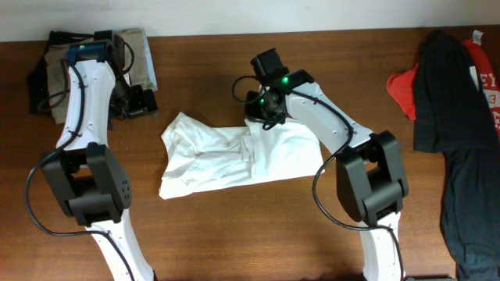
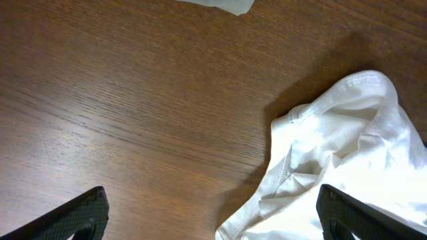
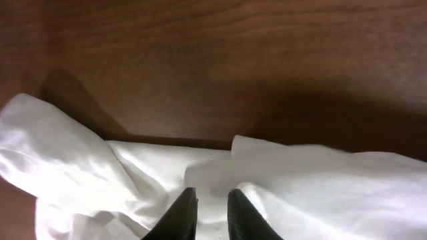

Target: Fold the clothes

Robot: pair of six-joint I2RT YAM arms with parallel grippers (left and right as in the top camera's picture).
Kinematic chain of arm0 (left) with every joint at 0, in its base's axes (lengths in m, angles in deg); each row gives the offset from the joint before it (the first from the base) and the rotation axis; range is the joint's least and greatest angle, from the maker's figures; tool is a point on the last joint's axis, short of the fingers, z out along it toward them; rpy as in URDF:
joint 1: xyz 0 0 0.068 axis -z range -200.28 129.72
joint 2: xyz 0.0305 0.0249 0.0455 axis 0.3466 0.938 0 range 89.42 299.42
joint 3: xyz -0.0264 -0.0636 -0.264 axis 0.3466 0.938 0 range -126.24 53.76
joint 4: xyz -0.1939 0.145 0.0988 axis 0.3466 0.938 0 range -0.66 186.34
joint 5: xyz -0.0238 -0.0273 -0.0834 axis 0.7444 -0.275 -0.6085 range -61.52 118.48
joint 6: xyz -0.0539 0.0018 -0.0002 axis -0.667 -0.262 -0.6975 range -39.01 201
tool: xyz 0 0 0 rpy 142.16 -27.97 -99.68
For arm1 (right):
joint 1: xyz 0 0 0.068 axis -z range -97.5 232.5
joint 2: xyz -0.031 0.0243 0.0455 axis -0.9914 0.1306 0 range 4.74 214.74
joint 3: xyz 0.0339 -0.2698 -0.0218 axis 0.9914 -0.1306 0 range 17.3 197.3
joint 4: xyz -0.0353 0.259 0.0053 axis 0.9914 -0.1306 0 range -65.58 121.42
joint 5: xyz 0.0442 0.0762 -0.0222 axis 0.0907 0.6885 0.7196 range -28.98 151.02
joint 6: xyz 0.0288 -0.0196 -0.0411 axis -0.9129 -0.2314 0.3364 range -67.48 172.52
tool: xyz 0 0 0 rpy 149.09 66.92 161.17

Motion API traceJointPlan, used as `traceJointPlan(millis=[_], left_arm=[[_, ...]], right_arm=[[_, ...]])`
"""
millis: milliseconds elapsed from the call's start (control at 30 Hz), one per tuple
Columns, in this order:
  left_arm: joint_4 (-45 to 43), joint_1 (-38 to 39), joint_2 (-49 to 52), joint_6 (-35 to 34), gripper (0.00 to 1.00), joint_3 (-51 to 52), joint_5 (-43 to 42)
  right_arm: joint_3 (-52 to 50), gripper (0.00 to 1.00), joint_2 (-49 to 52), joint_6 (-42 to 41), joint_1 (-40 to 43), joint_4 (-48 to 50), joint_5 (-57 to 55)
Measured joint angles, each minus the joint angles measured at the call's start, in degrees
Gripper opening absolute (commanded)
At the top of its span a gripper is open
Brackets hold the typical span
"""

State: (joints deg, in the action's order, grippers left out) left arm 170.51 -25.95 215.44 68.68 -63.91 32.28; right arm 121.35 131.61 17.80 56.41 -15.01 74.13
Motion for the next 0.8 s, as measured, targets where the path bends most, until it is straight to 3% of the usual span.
traceJointPlan(millis=[67, 133, 167, 200, 233, 267, 300, 367, 500, 600, 700, 800], left_arm=[[-0.02, 0.0, 0.0, -0.13, 0.98, 0.0, -2.89], [-0.02, 0.0, 0.0, 0.07, 0.91, 0.0, -7.23], [-0.22, 0.26, 0.0, 0.52, 0.81, 0.0, -9.88], [-0.39, 1.09, 0.0, 0.79, 0.61, 0.0, -11.85], [-0.52, 2.82, 0.0, 1.57, 0.39, 0.0, -13.55], [-0.61, 5.25, 0.0, 2.16, 0.06, 0.0, -14.75], [-0.59, 7.89, 0.0, 2.25, 0.01, 0.0, -15.5], [-0.81, 14.64, 0.0, 2.8, 0.01, 0.0, -16.65], [-3.04, 25.88, 0.0, 2.8, 0.01, 0.02, -19.98], [-9.09, 29.49, 0.0, 2.25, 0.01, 0.0, -24.28], [-10.62, 30.73, 1.84, -0.09, 0.01, -0.15, -25.97], [-12.2, 30.73, 9.86, -1.62, 0.01, -0.24, -27.1]], right_arm=[[0.02, 0.77, 0.76, 0.31, -0.44, -0.24, -0.11], [4.04, 0.98, 0.68, 1.79, 0.61, -6.32, 0.35], [7.74, 0.93, 0.42, 2.75, 2.14, -10.64, 0.52], [13.42, 0.49, -0.17, 4.87, 5.29, -18.05, 0.72], [17.84, 0.22, -0.72, 6.95, 8.66, -22.82, 0.92], [20.44, 0.11, -1.73, 10.49, 13.03, -27.17, 1.16], [21.16, 0.04, -2.23, 13.11, 16.35, -31.65, 1.38], [18.1, 0.04, -2.32, 18.23, 19.5, -35.43, 1.64], [1.66, 0.04, -2.16, 23.06, 18.05, -26.49, 5.75], [-8.39, 0.04, -1.97, 23.17, 18.16, -18.21, 11.72], [-10.8, 0.04, -1.97, 23.17, 18.21, -15.8, 14.8], [-10.86, 0.05, -1.97, 23.12, 19.04, -14.73, 15.98]])
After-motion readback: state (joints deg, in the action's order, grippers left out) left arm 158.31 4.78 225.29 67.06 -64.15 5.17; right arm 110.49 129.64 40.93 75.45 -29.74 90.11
